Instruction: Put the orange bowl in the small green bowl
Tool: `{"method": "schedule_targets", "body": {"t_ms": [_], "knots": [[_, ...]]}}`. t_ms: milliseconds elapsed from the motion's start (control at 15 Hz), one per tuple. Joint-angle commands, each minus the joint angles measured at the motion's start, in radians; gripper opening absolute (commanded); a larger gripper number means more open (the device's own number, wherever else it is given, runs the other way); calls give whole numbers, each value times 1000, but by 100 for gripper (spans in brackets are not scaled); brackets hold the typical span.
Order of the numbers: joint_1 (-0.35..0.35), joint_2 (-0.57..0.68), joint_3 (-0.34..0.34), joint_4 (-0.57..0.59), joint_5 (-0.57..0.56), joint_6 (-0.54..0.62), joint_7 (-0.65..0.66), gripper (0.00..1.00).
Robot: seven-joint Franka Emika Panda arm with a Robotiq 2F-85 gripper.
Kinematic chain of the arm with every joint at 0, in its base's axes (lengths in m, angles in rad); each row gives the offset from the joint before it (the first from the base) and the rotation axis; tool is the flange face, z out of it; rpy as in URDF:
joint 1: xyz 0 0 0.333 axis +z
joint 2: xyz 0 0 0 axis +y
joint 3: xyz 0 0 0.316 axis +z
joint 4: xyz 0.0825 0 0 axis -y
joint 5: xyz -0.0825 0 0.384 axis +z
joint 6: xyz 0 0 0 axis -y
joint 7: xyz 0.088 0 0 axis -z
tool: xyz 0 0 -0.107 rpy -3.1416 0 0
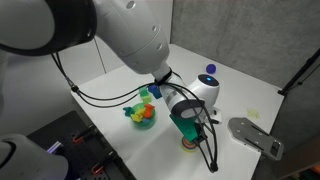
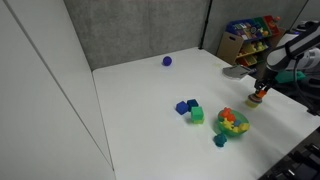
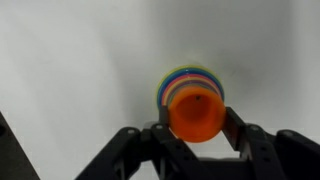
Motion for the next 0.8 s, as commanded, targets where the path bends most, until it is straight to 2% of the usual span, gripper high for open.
{"method": "schedule_targets", "body": {"t_ms": [0, 133, 200, 267, 400, 467, 733], "knots": [[-1, 4, -4, 5, 7, 5, -25, 30], [1, 6, -5, 5, 5, 7, -24, 34], [3, 6, -7, 4, 2, 11, -22, 69], [3, 4, -6, 2, 2, 12, -24, 81], [6, -2, -6, -3, 1, 17, -25, 96], [7, -5, -6, -6, -1, 20, -25, 100], [11, -18, 3, -14, 4, 22, -29, 100]]}}
